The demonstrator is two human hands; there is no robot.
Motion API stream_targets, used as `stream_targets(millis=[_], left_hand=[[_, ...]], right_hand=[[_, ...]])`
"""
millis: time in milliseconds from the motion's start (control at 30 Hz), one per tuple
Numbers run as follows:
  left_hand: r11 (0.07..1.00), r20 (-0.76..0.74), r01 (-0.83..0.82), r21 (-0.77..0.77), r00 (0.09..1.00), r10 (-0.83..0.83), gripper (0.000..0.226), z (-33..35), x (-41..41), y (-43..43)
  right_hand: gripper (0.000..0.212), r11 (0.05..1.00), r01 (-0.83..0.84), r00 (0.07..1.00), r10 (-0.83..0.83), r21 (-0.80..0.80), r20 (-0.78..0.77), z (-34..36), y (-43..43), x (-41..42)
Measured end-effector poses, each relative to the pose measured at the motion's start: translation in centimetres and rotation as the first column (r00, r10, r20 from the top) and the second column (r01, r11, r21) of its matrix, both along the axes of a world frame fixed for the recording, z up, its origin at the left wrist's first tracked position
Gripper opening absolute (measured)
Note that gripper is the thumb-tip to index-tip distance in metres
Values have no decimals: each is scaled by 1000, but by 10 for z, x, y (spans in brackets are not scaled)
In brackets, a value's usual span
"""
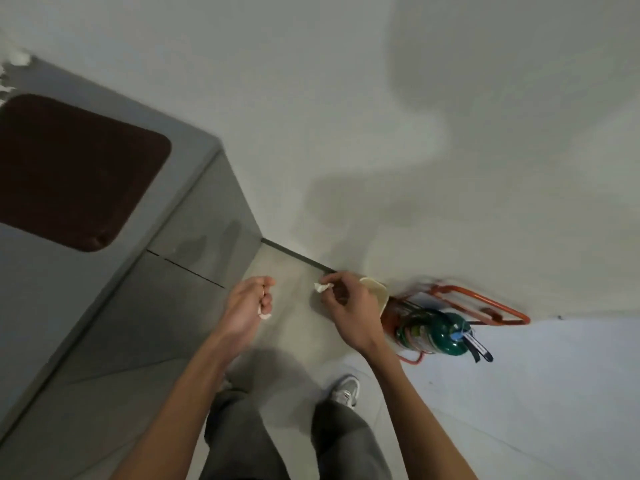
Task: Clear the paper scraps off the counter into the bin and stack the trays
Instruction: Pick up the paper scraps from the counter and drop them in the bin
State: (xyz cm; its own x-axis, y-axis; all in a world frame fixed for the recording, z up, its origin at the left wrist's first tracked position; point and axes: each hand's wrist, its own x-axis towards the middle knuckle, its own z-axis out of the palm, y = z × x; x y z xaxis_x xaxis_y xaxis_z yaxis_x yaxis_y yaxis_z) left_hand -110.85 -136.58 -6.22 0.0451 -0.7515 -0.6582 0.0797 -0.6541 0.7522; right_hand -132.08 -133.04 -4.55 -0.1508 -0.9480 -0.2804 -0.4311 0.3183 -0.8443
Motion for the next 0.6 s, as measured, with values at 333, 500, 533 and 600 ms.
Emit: stream_targets(millis=[333,500,533,600], left_hand=[[938,78,322,124,940,-333,16,-209,-158,30],[812,234,535,233,780,-581,29,-331,-212,15],[788,308,572,226,726,-615,31,-339,-219,8],[709,447,664,236,573,-686,48,-391,-237,3]], right_hand=[[14,941,75,984,-16,330,-177,-226,39,-123],[18,911,56,965,54,408,-255,-359,31,-159],[19,908,51,960,70,415,-272,-368,25,-164],[21,906,34,943,111,422,-314,-417,18,-178]])
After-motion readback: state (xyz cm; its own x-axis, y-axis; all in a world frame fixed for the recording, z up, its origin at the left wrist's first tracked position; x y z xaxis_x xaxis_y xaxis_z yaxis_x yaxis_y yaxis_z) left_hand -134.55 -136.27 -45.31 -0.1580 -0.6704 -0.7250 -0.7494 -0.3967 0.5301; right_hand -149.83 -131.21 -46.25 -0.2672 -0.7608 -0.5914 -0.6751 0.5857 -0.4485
